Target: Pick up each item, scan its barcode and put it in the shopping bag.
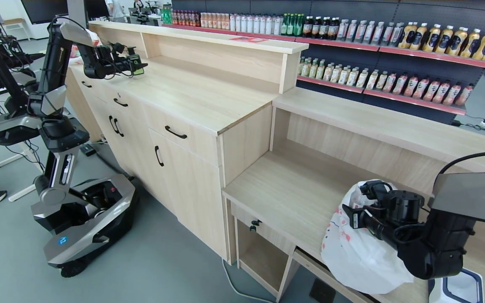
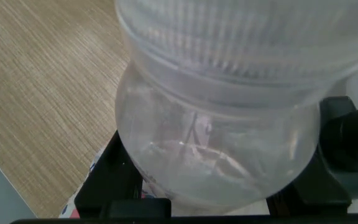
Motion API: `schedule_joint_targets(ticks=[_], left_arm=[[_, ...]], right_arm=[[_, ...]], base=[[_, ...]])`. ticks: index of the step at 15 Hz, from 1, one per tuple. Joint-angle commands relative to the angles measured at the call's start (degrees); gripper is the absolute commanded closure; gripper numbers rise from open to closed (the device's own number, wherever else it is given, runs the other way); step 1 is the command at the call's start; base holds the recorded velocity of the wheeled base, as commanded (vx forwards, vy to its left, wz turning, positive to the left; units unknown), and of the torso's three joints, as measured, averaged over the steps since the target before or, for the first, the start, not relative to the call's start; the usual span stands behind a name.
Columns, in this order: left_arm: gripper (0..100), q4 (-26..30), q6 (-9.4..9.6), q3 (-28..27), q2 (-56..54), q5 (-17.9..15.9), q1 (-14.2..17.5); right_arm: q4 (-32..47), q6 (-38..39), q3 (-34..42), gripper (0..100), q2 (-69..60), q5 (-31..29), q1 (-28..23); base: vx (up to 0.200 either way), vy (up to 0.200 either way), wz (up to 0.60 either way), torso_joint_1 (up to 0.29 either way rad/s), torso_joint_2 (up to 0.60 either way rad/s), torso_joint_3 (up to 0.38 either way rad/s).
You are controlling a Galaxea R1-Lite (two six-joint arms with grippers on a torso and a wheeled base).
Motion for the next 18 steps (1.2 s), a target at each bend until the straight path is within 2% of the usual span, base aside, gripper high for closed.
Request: schedule_joint_targets(ticks=[1, 8, 9, 18], left_arm=[[100, 0.0, 0.0, 0.0, 0.0, 0.04, 0.0], [100, 0.0, 0.0, 0.0, 0.0, 0.04, 0.0], [100, 0.0, 0.0, 0.0, 0.0, 0.04, 0.0], [100, 0.0, 0.0, 0.0, 0.0, 0.04, 0.0]], right_arm=[[-1.49, -0.04, -0.1, 100, 2.32, 0.0, 0.47], [-3.95, -0.22, 0.17, 100, 3.82, 0.0, 0.73], [-3.86, -0.22, 0.25, 0, 3.64, 0.0, 0.73], [0.35, -0.04, 0.34, 0, -5.76, 2.55, 0.38]], base=[[0.0, 0.0, 0.0, 0.0, 0.0, 0.0], [0.0, 0.0, 0.0, 0.0, 0.0, 0.0], [0.0, 0.0, 0.0, 0.0, 0.0, 0.0], [0.0, 0.0, 0.0, 0.0, 0.0, 0.0]])
